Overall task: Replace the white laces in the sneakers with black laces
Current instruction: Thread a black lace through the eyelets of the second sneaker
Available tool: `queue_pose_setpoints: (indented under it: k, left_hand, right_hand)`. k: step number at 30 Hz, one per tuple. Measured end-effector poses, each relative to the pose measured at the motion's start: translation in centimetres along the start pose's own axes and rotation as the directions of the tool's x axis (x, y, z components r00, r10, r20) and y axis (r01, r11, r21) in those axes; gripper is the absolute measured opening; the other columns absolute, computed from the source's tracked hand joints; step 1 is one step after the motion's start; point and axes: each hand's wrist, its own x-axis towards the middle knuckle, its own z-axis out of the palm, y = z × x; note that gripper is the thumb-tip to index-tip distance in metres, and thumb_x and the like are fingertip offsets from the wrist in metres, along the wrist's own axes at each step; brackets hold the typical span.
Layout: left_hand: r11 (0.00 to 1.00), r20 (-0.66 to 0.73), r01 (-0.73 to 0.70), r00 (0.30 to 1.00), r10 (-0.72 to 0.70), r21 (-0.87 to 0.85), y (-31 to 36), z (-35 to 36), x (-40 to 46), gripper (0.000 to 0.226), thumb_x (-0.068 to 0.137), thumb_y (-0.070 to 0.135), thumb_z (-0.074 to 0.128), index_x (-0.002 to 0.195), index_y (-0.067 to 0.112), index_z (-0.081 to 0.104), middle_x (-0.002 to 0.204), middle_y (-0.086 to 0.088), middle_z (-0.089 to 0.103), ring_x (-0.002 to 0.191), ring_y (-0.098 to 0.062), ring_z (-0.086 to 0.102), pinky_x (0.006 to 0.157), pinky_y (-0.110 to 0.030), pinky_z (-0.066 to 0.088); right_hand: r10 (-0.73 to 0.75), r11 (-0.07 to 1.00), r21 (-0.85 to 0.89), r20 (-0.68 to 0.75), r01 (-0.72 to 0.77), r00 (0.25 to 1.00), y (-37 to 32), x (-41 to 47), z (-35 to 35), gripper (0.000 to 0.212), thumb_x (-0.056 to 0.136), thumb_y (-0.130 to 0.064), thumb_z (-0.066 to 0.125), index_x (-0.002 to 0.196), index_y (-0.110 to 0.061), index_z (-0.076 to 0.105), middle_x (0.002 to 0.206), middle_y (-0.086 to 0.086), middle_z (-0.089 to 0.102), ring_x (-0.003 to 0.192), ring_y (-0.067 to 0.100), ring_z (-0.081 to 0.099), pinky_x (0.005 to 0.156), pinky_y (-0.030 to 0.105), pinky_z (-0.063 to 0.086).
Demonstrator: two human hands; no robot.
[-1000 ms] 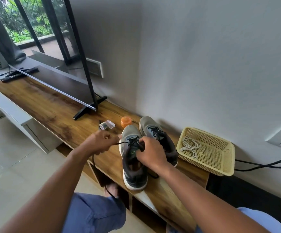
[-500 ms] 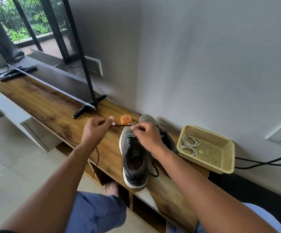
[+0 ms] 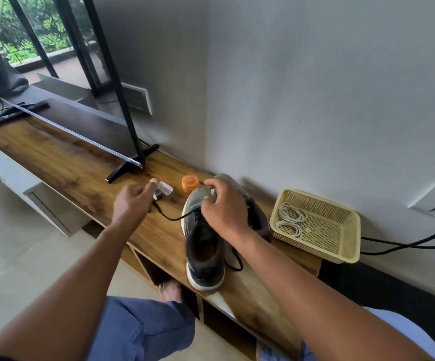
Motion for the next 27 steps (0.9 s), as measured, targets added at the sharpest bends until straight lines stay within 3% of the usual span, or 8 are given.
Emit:
queue_pose_setpoints:
  k: [3, 6, 9, 12, 19, 21, 25, 27]
  left_hand:
    - [0.974, 0.11, -0.226, 0.969, 0.222, 0.029, 1.4, 1.7, -1.2, 0.048, 0.1, 0.048, 0.061, 0.07, 0.011, 0.07, 0.061, -0.001, 0.067, 0.055, -0.022, 0.061, 0.06, -0.043, 0.054]
    - [0.948, 0.195, -0.313, 0.928, 0.318, -0.059, 2.4, 2.6, -1.6, 0.023, 0.092, 0.032, 0.076, 0.073, 0.018, 0.078, 0.068, -0.002, 0.074, 0.069, -0.026, 0.072, 0.07, -0.047, 0.063]
    - [0.929, 0.255, -0.367, 0.895, 0.367, -0.047, 2.7, 2.8, -2.0, 0.006, 0.084, 0.019, 0.087, 0.086, 0.023, 0.083, 0.08, 0.007, 0.079, 0.077, -0.011, 0.076, 0.078, -0.037, 0.065]
    - [0.923, 0.234, -0.385, 0.895, 0.379, -0.022, 2.6, 2.8, -2.2, 0.016, 0.081, 0.011, 0.089, 0.089, 0.023, 0.081, 0.082, 0.009, 0.079, 0.078, -0.005, 0.076, 0.081, -0.033, 0.065]
    - [0.92, 0.228, -0.373, 0.891, 0.392, -0.125, 3.2, 3.2, -2.5, 0.034, 0.075, 0.006, 0.092, 0.097, 0.023, 0.072, 0.086, 0.0, 0.077, 0.082, -0.016, 0.076, 0.081, -0.039, 0.065]
    - [0.914, 0.242, -0.396, 0.882, 0.406, -0.089, 3.1, 3.3, -2.5, 0.032, 0.078, 0.008, 0.09, 0.098, 0.025, 0.072, 0.086, 0.002, 0.077, 0.082, -0.014, 0.077, 0.08, -0.039, 0.065]
    - [0.905, 0.205, -0.377, 0.887, 0.413, -0.197, 3.1, 3.3, -2.6, 0.01, 0.092, 0.018, 0.079, 0.102, 0.021, 0.079, 0.096, 0.004, 0.079, 0.086, -0.017, 0.077, 0.08, -0.043, 0.066]
    - [0.914, 0.176, -0.332, 0.91, 0.375, -0.232, 3.4, 3.4, -2.7, 0.007, 0.094, 0.024, 0.078, 0.1, 0.021, 0.082, 0.092, 0.004, 0.08, 0.083, -0.018, 0.077, 0.078, -0.042, 0.066]
  right_hand:
    - [-0.08, 0.99, 0.123, 0.156, 0.061, 0.985, -1.5, -0.6, 1.3, 0.038, 0.099, -0.015, 0.056, 0.135, -0.019, 0.066, 0.13, -0.001, 0.071, 0.113, 0.014, 0.068, 0.097, 0.026, 0.054]
    - [0.107, 0.915, 0.371, 0.162, -0.161, 0.981, -2.1, -0.7, 1.5, 0.027, 0.107, -0.015, 0.047, 0.122, -0.013, 0.069, 0.1, 0.009, 0.076, 0.063, 0.015, 0.073, 0.05, 0.019, 0.051]
    - [0.299, 0.842, 0.429, 0.131, -0.326, 0.945, -1.6, 0.1, 0.8, 0.028, 0.107, -0.028, 0.049, 0.101, -0.01, 0.07, 0.077, 0.013, 0.076, 0.054, 0.02, 0.071, 0.038, 0.024, 0.041]
    - [0.378, 0.779, 0.489, 0.132, -0.392, 0.916, -0.9, 1.0, 0.1, 0.028, 0.104, -0.031, 0.059, 0.094, -0.009, 0.073, 0.077, 0.009, 0.075, 0.058, 0.021, 0.072, 0.039, 0.024, 0.04]
    - [0.351, 0.642, 0.635, 0.254, -0.429, 0.901, -0.7, 1.4, -0.3, 0.011, 0.095, -0.021, 0.076, 0.089, -0.012, 0.073, 0.071, 0.002, 0.071, 0.049, 0.01, 0.061, 0.042, 0.02, 0.036]
    - [0.339, 0.671, 0.626, 0.217, -0.397, 0.915, -0.6, 1.5, -0.3, 0.011, 0.094, -0.019, 0.077, 0.089, -0.01, 0.074, 0.07, 0.0, 0.07, 0.049, 0.005, 0.06, 0.046, 0.019, 0.043]
    - [0.252, 0.846, 0.459, 0.109, -0.273, 0.962, 0.2, 1.5, 0.3, 0.014, 0.089, -0.034, 0.082, 0.085, -0.02, 0.081, 0.08, -0.003, 0.077, 0.079, 0.016, 0.073, 0.075, 0.032, 0.061]
    - [0.165, 0.921, 0.344, 0.084, -0.184, 0.983, 0.3, 1.4, 0.6, 0.02, 0.089, -0.04, 0.08, 0.078, -0.023, 0.079, 0.073, -0.006, 0.075, 0.075, 0.014, 0.073, 0.074, 0.035, 0.061]
